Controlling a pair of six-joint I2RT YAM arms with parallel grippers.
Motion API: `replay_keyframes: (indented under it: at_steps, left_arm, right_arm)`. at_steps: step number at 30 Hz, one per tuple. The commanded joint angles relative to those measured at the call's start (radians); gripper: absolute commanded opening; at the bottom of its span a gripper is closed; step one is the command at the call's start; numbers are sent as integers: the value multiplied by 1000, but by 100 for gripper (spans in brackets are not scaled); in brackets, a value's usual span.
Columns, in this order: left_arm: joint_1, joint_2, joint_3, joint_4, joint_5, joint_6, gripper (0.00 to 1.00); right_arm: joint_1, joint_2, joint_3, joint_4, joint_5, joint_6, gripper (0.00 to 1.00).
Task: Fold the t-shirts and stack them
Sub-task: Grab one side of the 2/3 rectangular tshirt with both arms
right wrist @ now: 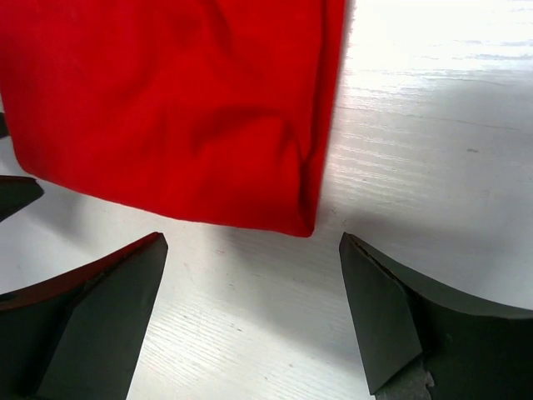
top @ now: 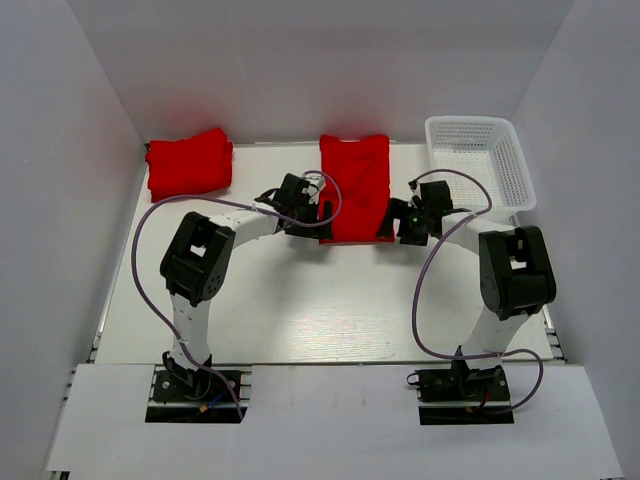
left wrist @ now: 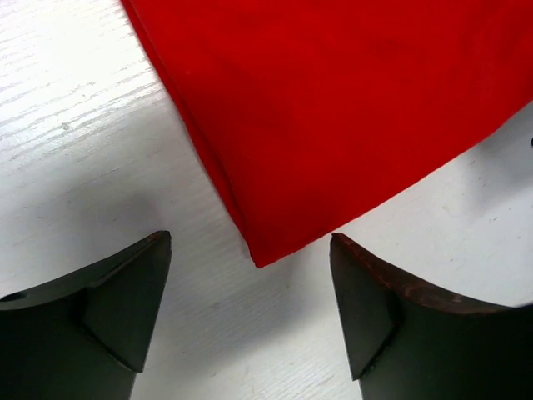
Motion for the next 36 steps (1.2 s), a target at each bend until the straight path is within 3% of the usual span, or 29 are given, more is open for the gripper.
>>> replay_keyframes:
  at_steps: [1,5,6,8,11,12,14,15,16,17,22,29,36]
  left_arm:
    - [-8,-45,-8,11,-16,5,85]
    - [-18,-25,-8,11,-16,14,70]
    - [-27,-25,-8,11,-16,25,58]
    - [-27,-16,-30,11,-7,25,51]
    - [-37,-25,-79,76,2,25,48]
    - [-37,-25,-79,87,2,25,43]
    - [-47,-11,-79,102,2,25,31]
    - [-47,-11,-79,117,2,14,24]
    - [-47,1,-79,117,2,14,7]
    - [-47,1,-79,128,2,4,0]
    - [-56,-78,-188,186,13,4,0]
    - [-94,-270,-372,197,35,4,0]
    - [-125,-327,-419,151,35,-16,0]
  right_arm:
    - [-4,-30,-27,66,-4,12,90]
    - [-6,-8,-36,79,-14,21,85]
    - [-7,-4,-37,77,-19,26,82]
    - [-6,-5,-40,80,-31,26,66]
    - [-4,-5,-67,123,-30,33,44]
    - [-6,-5,-76,128,-31,40,29]
    - [-6,0,-83,146,-36,41,14]
    - [-4,-3,-96,164,-34,41,11]
    - [-6,-3,-99,172,-31,41,9]
    - [-4,-8,-103,192,-28,40,2]
    - [2,-78,-198,217,1,24,0]
    - [10,-322,-372,209,-16,7,0]
    - [30,-425,-472,182,-39,6,0]
